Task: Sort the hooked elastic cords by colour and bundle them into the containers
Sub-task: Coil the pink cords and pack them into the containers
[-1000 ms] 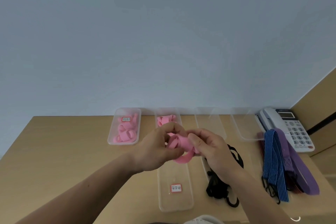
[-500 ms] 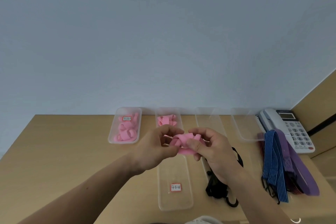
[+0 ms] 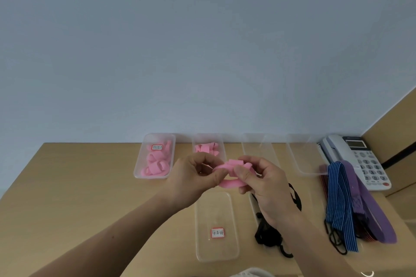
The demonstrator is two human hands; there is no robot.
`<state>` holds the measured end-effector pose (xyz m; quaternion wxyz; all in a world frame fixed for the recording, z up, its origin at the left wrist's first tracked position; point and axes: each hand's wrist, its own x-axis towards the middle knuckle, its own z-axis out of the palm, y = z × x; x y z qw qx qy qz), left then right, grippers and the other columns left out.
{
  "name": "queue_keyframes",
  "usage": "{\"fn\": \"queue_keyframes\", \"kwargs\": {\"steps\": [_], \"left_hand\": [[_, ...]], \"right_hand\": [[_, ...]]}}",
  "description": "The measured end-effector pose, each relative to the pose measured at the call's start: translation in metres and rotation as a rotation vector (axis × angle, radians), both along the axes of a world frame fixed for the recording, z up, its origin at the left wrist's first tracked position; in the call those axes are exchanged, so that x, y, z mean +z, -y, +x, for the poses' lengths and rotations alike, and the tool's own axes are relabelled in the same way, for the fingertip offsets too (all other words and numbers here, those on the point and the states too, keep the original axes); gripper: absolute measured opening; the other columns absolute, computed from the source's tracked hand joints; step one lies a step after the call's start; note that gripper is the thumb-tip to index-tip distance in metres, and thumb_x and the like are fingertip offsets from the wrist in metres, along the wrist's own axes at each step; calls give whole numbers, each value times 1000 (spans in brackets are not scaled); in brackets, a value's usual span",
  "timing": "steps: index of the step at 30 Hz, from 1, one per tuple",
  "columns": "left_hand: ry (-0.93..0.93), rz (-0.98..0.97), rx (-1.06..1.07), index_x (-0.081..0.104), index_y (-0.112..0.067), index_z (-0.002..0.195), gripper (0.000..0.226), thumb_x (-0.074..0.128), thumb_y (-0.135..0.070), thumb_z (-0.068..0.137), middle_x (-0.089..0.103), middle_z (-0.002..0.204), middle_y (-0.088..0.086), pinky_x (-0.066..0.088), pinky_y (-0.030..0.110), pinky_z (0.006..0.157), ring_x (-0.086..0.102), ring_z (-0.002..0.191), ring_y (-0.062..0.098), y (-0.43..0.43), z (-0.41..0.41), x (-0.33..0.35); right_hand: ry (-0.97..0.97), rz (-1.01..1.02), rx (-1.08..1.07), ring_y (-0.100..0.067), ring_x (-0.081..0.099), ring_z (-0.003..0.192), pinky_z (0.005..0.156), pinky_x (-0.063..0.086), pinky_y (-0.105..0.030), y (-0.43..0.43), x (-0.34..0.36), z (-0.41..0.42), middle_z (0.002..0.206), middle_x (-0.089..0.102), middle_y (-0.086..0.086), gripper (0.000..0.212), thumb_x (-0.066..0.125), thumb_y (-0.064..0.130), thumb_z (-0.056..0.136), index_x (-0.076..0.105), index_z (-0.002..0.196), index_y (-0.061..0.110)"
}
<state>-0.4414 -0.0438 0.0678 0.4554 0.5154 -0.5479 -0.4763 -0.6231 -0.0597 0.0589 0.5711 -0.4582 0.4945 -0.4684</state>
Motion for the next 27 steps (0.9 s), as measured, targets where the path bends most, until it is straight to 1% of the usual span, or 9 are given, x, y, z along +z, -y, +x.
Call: {"fn": "queue_keyframes", "kwargs": {"steps": [3, 6, 8, 11, 16, 18, 20, 24, 27], "left_hand": [[-7, 63, -30, 72, -17, 96, 14, 75, -12, 84, 74, 89, 2, 52, 24, 70, 68, 79, 10, 0, 4, -3], [-9, 113, -49, 68, -19, 105, 29, 71, -26, 77, 73, 99, -1, 56, 33, 78, 69, 87, 16, 2, 8, -4], [-26, 149, -83, 65, -21, 112, 39, 67, -33, 75, 71, 106, -2, 56, 32, 78, 68, 85, 15, 4, 9, -3], [25, 181, -171, 64, -22, 116, 41, 65, -40, 79, 70, 102, 2, 55, 28, 71, 67, 80, 18, 7, 9, 0], [-26, 164, -181, 65, -14, 120, 35, 65, -30, 89, 73, 101, 7, 53, 29, 67, 67, 81, 23, 8, 13, -2], [-43, 135, -135, 67, -11, 116, 25, 66, -21, 93, 73, 97, 6, 53, 33, 67, 67, 77, 20, 8, 16, -6], [-72, 122, -89, 69, -11, 109, 20, 69, -18, 91, 74, 91, 2, 53, 34, 65, 67, 72, 17, 7, 18, -10], [-83, 105, -38, 68, -14, 110, 35, 70, -33, 81, 74, 87, 1, 51, 30, 63, 67, 69, 17, 5, 22, -14], [-83, 111, -42, 68, -11, 114, 41, 69, -35, 81, 74, 88, 5, 50, 29, 63, 66, 68, 16, 7, 30, -20]], "right_hand": [[-1, 9, 8, -25, 57, 57, 55, 50, -29, 1, 1, -2, 99, 68, -22, 52, 78, 33, 63, 67, 106, 6], [-7, 20, 72, -23, 61, 60, 56, 53, -29, -1, 4, -1, 97, 70, -17, 36, 77, 19, 71, 67, 104, 7], [-45, 6, 124, -24, 65, 64, 58, 55, -31, -4, 6, 2, 94, 71, -11, 31, 77, 15, 74, 68, 103, 10], [-65, -16, 158, -23, 69, 70, 61, 56, -31, -7, 7, 9, 94, 73, -7, 38, 78, 21, 69, 68, 104, 13], [-96, -39, 162, -23, 70, 72, 68, 58, -32, -5, 8, 10, 94, 74, -4, 43, 78, 25, 66, 68, 107, 16], [-106, -47, 171, -21, 69, 71, 71, 58, -30, -4, 5, 11, 92, 73, -2, 35, 78, 19, 73, 68, 106, 19], [-127, -55, 147, -20, 69, 69, 70, 57, -27, -4, 2, 15, 88, 73, 0, 29, 77, 10, 78, 69, 103, 24], [-163, -86, 67, -19, 67, 61, 63, 55, -26, -2, -2, 27, 78, 73, 6, 26, 78, 8, 78, 69, 98, 22], [-167, -88, 42, -22, 67, 58, 62, 56, -30, 0, -4, 36, 77, 72, 5, 25, 80, 9, 76, 69, 97, 18]]}}
